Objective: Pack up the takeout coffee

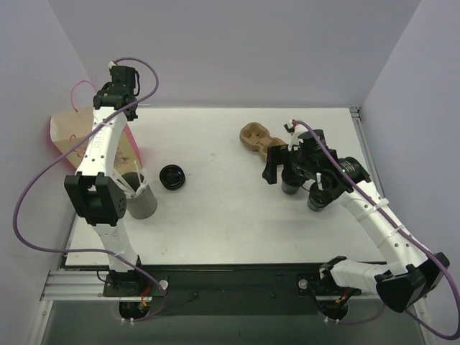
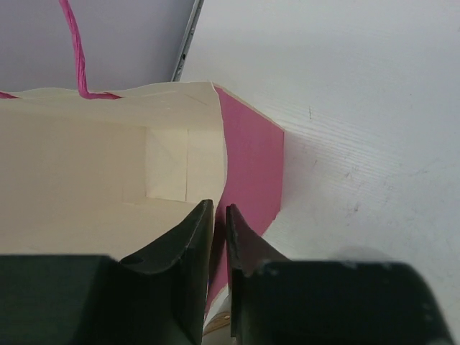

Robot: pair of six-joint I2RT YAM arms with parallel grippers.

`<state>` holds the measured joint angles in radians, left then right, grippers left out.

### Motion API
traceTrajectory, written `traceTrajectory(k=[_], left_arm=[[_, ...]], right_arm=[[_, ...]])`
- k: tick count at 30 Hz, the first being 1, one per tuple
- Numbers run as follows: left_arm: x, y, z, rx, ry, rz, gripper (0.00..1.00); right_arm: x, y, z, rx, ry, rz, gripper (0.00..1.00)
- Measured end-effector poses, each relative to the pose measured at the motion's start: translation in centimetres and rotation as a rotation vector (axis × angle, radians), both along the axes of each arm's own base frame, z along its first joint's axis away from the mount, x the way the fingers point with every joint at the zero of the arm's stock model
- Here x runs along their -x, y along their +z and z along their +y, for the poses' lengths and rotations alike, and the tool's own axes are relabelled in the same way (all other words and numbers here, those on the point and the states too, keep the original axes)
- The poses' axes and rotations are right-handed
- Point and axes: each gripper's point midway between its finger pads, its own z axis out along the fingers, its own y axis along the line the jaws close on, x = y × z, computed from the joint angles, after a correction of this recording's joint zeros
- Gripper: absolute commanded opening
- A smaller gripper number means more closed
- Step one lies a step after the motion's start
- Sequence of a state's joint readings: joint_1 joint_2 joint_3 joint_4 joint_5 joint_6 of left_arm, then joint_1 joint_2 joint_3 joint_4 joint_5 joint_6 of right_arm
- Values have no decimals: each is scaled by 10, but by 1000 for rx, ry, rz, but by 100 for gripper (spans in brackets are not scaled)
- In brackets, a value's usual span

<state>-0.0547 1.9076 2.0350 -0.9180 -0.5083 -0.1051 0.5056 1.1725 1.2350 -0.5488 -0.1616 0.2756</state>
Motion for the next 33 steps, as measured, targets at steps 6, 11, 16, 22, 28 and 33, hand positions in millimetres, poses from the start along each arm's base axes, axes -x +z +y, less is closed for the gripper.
traceTrajectory(k=[6,11,16,22,28,33], left_arm=[[-5,10,1,-11,-9,-11,0],[-12,47,1,-23,-21,-99,0],[-19,88,-15,-58,-80,-194,0],[-16,101,-105,-119,-312,-199,0],[26,113,-221,-167,-607,-207,0],[67,129,-265,-149,-733,-243,0]], right_arm=[[0,0,1,2,8,0,88],[0,0,1,0,10,0,88],[0,1,1,-1,9,-4,88],[2,9,-3,-7,-3,-31,88],[8,29,-17,-17,-59,-99,88],[22,58,-33,-60,-102,-197,88]])
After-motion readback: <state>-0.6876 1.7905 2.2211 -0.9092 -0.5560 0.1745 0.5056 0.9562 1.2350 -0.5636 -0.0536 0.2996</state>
